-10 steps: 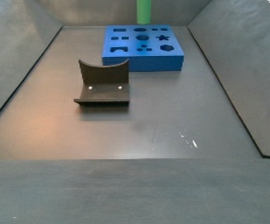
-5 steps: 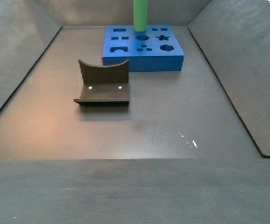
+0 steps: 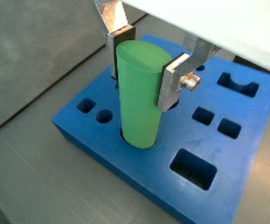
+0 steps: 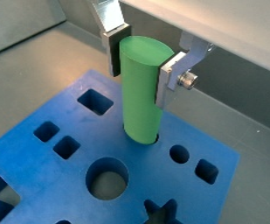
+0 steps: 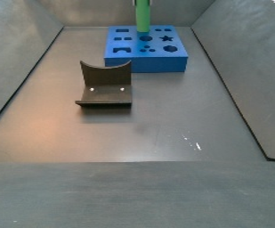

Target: Insert the oval object.

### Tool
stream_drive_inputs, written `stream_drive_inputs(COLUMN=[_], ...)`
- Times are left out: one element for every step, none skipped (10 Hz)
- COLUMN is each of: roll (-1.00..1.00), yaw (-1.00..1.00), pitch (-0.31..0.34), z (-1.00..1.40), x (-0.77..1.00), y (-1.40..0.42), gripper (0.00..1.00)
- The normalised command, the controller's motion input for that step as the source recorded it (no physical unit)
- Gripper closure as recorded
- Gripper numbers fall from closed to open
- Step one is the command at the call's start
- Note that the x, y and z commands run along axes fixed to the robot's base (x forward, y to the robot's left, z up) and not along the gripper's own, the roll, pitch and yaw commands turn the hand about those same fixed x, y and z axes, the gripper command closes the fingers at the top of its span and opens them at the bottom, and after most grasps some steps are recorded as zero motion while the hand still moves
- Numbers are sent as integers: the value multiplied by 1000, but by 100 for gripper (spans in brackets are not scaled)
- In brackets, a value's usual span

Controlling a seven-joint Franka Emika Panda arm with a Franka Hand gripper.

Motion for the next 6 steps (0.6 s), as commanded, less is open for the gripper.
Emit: stream_drive_inputs(roll=[-13, -4, -7, -1, 0, 0], yaw=[0, 0, 0, 0, 0, 0], pitch=[-10, -24, -19, -24, 0, 0], z=[-314, -291, -306, -286, -100, 0], x=[0, 0, 0, 0, 0, 0], y=[0, 0, 0, 0, 0, 0], gripper=[100, 100, 100, 100, 100, 100])
